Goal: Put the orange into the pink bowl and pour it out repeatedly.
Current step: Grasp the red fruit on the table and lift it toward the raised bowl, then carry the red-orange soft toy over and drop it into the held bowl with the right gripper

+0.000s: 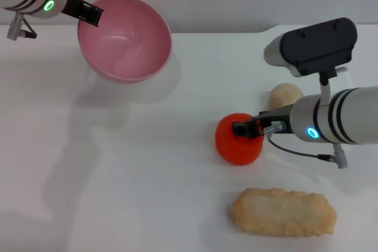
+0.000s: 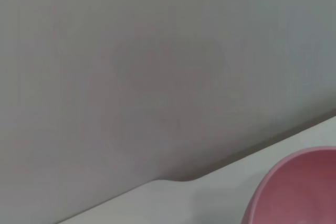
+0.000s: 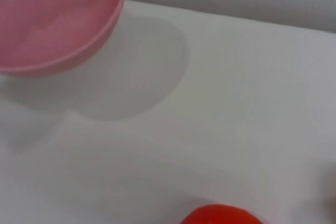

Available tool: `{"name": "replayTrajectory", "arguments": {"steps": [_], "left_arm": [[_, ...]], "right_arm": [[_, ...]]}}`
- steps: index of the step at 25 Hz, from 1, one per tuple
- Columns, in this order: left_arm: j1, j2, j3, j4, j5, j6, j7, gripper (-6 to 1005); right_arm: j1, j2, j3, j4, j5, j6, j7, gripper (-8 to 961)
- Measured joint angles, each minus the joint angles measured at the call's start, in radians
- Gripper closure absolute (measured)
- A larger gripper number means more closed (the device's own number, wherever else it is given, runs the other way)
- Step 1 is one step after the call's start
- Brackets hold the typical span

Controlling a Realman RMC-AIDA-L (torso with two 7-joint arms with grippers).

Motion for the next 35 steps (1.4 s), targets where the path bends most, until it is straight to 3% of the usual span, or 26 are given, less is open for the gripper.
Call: {"name": "replayTrajectory", "arguments": {"steps": [8,12,17,22,26,31,35], "left_arm": [[-0.007,-0.001,0.000,-0.001,-0.001,0.007,0.002,954],[-0.008,-0.001,-0.001,-0.001,-0.002,0.007,0.008,954],[-0.010,-0.001,-0.002,-0.003,-0.005,0.009,0.011,954],[-0.012,-0.001,-0.002,-0.018,-0.009,0.015,0.012,954],[-0.013,-0.002,0.006,-0.047,-0.025,0.030,0.012,954],[-0.015,-0.004,0.019,-0.086,-0.072,0.045,0.012,954],[-0.018,-0.009,0.107,-0.092,-0.159,0.063,0.007,954]], "right_arm": [[0.101,-0.001,-0.011,0.197,0.088,-0.061,-0.015,394],[0.094,-0.003,-0.009,0.181,0.074,-0.062,-0.038,428],[0.053,-0.005,-0.006,0.084,0.024,-0.053,-0.048,591],[-0.027,-0.001,0.062,-0.154,-0.040,0.001,-0.104,709],[-0.074,-0.001,0.107,-0.397,-0.100,0.048,-0.136,726],[-0.070,0.000,0.106,-0.493,-0.102,0.045,-0.165,747],[-0.037,-0.001,0.091,-0.481,-0.096,0.026,-0.166,771]]}}
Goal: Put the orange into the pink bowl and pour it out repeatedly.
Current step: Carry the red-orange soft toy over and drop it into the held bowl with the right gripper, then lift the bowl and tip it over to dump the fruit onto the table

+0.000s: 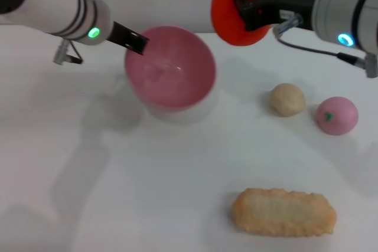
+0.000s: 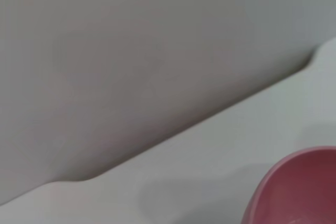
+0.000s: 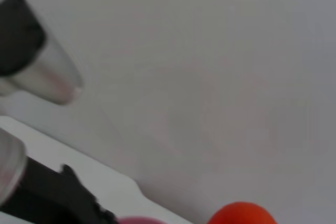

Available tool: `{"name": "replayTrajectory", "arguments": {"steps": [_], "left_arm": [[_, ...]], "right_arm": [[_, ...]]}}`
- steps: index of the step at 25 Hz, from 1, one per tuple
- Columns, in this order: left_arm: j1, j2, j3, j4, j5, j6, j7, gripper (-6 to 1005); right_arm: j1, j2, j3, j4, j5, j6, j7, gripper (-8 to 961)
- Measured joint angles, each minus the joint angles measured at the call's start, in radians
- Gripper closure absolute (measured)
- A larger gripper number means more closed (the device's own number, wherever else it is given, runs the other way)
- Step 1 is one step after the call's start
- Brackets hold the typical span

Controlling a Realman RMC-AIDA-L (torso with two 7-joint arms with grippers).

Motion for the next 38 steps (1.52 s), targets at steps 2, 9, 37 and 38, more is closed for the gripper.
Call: {"name": "replayTrajectory", "arguments": {"steps": [2,9,37,38], "left_arm": [[-0.004,-0.001,0.026,0.000,-0.024,0.006,-0.003,954],[-0.015,-0.003,0.051,0.014,-0.079,0.009,-0.002,953],[0.048,-0.006,0.481,0.125,0.132,0.362,0.304,955],[0.049,-0.007,0.507,0.121,0.158,0.385,0.304,955]], "right_arm": [[0.011,0.000,-0.010,0.025,0.003,-0.017,0.000,787],[0.046,-0.002,-0.023,0.135,0.085,-0.057,-0.001,840],[-0.221,0.005,0.454,0.124,0.045,0.024,0.025,426],[-0.224,0.005,0.455,0.133,0.045,0.024,0.023,428]]}}
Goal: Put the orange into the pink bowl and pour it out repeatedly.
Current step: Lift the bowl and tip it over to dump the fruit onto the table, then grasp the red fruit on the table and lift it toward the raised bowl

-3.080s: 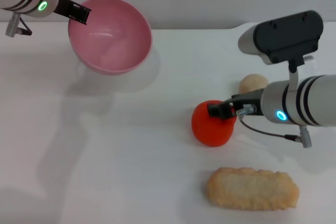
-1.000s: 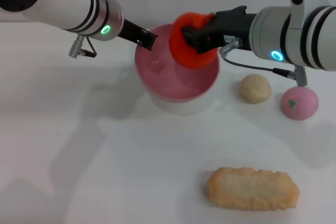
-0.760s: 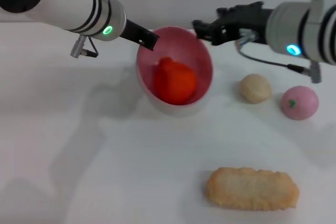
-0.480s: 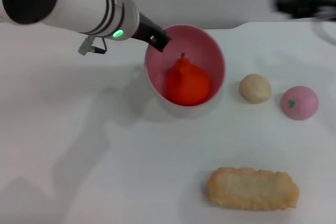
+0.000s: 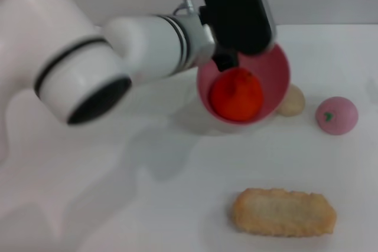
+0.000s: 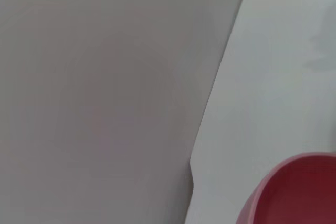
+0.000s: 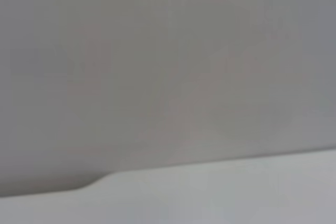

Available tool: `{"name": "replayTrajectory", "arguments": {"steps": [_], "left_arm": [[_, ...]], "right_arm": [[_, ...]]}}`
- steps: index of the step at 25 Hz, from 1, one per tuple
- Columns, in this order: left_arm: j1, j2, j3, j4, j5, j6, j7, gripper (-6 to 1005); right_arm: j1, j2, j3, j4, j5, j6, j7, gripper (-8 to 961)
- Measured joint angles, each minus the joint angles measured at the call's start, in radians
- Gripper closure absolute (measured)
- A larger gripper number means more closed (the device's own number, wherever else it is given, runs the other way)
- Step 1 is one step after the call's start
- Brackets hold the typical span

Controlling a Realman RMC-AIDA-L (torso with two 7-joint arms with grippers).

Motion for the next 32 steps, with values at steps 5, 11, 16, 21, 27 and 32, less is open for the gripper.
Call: {"name": "replayTrajectory", "arguments": {"steps": [5,11,16,21,27,32], "left_arm": [[0.068,-0.003,0.140,-0.015,0.316,0.198,-0.004,955],[0.131,-0.004,0.218,-0.017,0.657,0.313,-0.009,957],[0.160,-0.003,0.319,-0.061,0.946,0.334,-0.027,958],[0.177,-0.004,0.387,-0.073,1.141,0.325,-0.065,958],[0.172,-0.006,0.393,-0.090,1.239,0.295,-0.125,958],[0.150,-0.006,0.395,-0.072,1.330,0.226,-0.423,958]], "right_arm": [[-0.007,0.000,0.007,0.028,-0.001,0.008,-0.014,439],[-0.013,0.001,0.006,0.034,-0.001,0.022,-0.024,452],[-0.006,0.000,-0.002,0.049,-0.001,0.024,-0.027,463],[0.003,-0.002,-0.004,0.061,0.003,0.027,-0.032,473],[0.021,-0.003,-0.040,0.071,0.003,0.029,-0.036,486],[0.031,-0.004,-0.055,0.082,0.007,0.031,-0.035,497]]}}
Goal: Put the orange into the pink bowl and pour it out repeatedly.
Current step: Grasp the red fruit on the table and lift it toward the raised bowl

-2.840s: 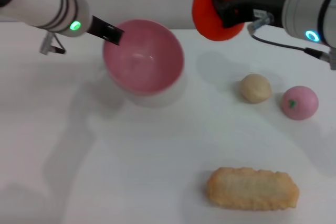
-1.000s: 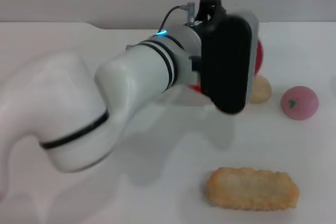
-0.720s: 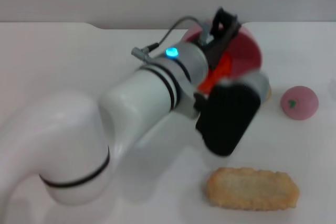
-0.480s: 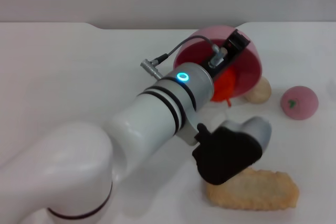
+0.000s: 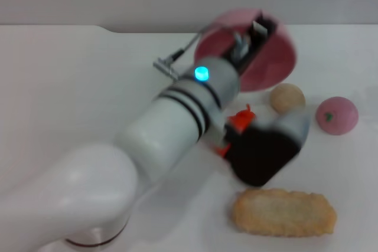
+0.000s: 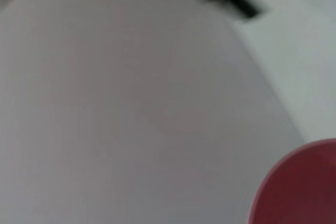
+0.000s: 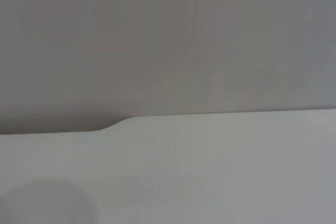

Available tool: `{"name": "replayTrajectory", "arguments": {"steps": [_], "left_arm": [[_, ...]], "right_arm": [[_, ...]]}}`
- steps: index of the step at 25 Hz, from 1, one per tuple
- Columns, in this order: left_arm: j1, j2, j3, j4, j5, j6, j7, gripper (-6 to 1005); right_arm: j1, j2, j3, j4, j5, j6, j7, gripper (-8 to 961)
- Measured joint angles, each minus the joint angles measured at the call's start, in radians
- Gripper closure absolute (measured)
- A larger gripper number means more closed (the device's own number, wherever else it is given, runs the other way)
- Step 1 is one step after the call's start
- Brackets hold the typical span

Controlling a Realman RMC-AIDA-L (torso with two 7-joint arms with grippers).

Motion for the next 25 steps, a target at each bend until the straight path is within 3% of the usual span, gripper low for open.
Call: {"name": "replayTrajectory", "arguments": {"steps": [2,4,7,10,12,14,15,17,20,25], "left_arm": [[-0.041,0.000,-0.018,0.038,-0.047,-0.109,-0.208,958],[-0.092,-0.001,-0.068,0.096,-0.182,-0.276,-0.400,958],[-0.123,0.000,-0.184,0.165,-0.442,-0.429,-0.483,958],[-0.142,0.008,-0.385,0.219,-0.773,-0.569,-0.431,958],[-0.142,0.013,-0.575,0.216,-1.029,-0.642,-0.295,958],[-0.127,0.015,-0.700,0.192,-1.182,-0.670,-0.191,958],[-0.127,0.015,-0.700,0.192,-1.182,-0.670,-0.191,958],[-0.083,0.017,-0.865,0.149,-1.369,-0.686,-0.035,958],[-0.050,0.019,-0.930,0.134,-1.420,-0.699,0.013,958],[-0.025,0.020,-0.949,0.124,-1.424,-0.713,0.032,958]], "right_arm": [[0.000,0.000,-0.018,0.000,0.001,-0.002,0.002,501],[-0.001,0.001,-0.048,0.000,0.002,-0.007,0.002,506],[0.009,0.002,-0.109,-0.002,0.005,-0.017,0.004,512],[0.045,0.000,-0.202,0.022,0.055,-0.072,0.012,518],[0.060,-0.001,-0.225,0.042,0.075,-0.093,0.012,523],[0.097,-0.002,-0.264,0.087,0.111,-0.120,0.012,527],[0.122,-0.002,-0.283,0.118,0.128,-0.130,0.011,529],[0.169,-0.002,-0.319,0.179,0.153,-0.140,0.010,533],[0.234,0.000,-0.379,0.265,0.175,-0.153,0.014,540],[0.295,0.003,-0.455,0.356,0.196,-0.172,0.046,551]]}}
